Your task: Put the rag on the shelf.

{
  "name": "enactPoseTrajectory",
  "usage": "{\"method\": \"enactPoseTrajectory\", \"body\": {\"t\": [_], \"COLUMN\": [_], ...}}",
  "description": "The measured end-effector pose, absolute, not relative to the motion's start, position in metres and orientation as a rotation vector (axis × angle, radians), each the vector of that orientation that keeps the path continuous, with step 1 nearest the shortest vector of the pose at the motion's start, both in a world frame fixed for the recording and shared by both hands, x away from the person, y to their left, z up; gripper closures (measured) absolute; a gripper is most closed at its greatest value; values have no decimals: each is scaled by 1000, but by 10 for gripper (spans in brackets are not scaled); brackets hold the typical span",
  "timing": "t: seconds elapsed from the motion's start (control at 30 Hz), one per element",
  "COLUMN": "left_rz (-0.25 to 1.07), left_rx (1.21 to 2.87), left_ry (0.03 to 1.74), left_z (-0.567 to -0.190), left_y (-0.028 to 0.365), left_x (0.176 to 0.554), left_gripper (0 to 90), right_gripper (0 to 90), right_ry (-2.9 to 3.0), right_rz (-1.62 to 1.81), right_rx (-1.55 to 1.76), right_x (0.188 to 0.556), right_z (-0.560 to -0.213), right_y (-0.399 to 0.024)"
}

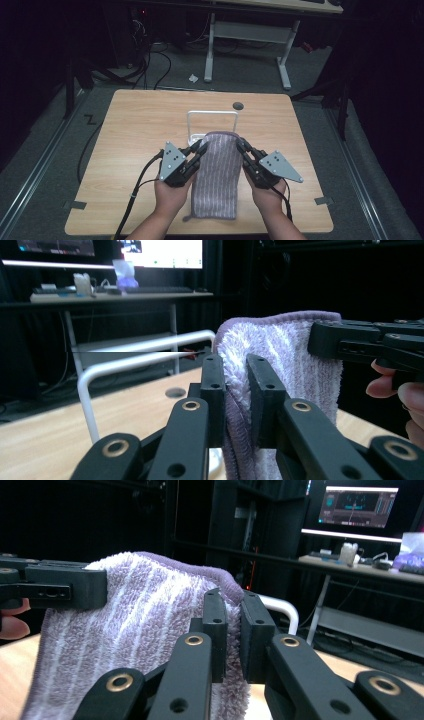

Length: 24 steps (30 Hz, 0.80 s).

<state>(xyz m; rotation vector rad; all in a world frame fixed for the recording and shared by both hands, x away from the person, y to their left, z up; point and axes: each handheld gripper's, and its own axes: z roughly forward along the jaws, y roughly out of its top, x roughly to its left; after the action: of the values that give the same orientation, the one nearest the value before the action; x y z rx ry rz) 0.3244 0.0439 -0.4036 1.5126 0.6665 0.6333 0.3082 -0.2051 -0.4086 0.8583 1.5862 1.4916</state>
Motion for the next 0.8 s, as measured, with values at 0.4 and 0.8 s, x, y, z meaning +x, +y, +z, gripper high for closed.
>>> {"method": "enactPoseTrajectory", "body": {"t": [0.4, 0.8], "left_rz": [682, 697], "left_rx": [1476, 1481], "left_ry": [643, 639], "left_z": [-371, -350], "left_y": [43, 45], "left_x": [346, 372], "left_gripper": [799, 798], "right_gripper": [841, 842], "right_ry": [1538, 1527], "right_rz": [1508, 1509], "right_rx": [834, 835], "right_x": [329, 354], "right_z": [-371, -342], "right_y": [-207, -205]}}
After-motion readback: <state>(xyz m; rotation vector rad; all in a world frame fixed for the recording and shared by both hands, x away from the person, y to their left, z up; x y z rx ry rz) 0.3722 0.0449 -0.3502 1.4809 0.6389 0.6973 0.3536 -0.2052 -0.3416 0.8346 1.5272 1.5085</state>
